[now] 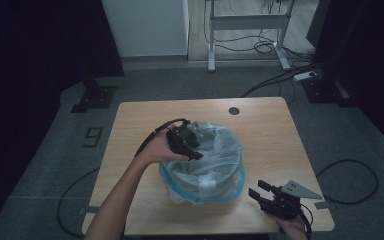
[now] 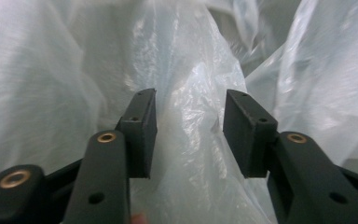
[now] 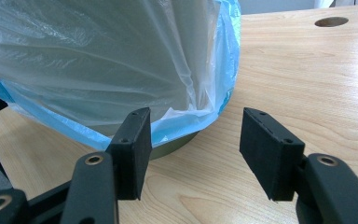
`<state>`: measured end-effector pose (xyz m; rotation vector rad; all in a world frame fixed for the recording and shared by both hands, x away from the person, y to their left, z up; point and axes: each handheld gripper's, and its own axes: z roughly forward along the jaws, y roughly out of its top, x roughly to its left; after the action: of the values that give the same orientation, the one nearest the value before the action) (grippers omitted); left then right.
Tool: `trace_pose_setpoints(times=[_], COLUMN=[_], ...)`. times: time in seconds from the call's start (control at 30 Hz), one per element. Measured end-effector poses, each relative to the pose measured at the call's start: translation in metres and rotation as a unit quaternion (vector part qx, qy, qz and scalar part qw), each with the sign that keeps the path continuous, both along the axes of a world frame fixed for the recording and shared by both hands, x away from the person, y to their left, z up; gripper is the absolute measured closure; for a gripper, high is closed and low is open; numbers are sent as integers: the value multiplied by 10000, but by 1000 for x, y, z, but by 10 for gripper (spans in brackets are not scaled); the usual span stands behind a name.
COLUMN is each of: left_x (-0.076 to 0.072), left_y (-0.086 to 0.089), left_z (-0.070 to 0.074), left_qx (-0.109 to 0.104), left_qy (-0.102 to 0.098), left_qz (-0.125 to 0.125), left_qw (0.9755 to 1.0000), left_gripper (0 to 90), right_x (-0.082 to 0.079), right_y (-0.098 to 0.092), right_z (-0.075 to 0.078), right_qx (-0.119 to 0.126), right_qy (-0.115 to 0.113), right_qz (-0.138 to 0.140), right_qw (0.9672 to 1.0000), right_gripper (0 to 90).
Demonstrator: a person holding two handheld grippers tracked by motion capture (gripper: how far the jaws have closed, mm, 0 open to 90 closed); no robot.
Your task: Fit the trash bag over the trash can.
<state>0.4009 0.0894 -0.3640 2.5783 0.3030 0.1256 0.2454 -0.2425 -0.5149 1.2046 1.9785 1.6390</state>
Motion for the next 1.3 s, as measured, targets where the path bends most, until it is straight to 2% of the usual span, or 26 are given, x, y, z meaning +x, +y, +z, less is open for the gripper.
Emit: trace_pose_setpoints(times=[0.1,0.23,0.37,0.67,0.8,1.0,1.17,1.3], left_x=[-1,-7,-13,-19,-20,-24,-26,-25], left_y=[8,10,4,-12,-23,-43,-54,-59], left_z=[8,17,21,22,23,16,6,2], left_qx=[-424,-726,-854,-951,-831,-321,150,293], left_qy=[-9,-10,-26,8,31,83,151,224], left_qz=[17,-84,-216,-424,-528,-709,-838,-842], left_qw=[9991,9973,9961,9946,9951,9969,9963,9958], left_gripper=[481,467,464,460,463,542,610,636], right_x=[1,1,1,0,1,1,0,1], right_y=[-1,0,1,-1,-1,-5,-8,-9], right_z=[-1,-1,-1,-1,0,0,-1,-1], right_qx=[-9,-5,-23,-4,-8,44,52,73], right_qy=[21,31,38,34,10,5,9,17], right_qz=[-35,-63,-52,-76,-171,-336,-389,-413], right_qw=[10000,10000,10000,10000,9999,9994,9992,9991], right_gripper=[428,428,428,428,433,440,440,441])
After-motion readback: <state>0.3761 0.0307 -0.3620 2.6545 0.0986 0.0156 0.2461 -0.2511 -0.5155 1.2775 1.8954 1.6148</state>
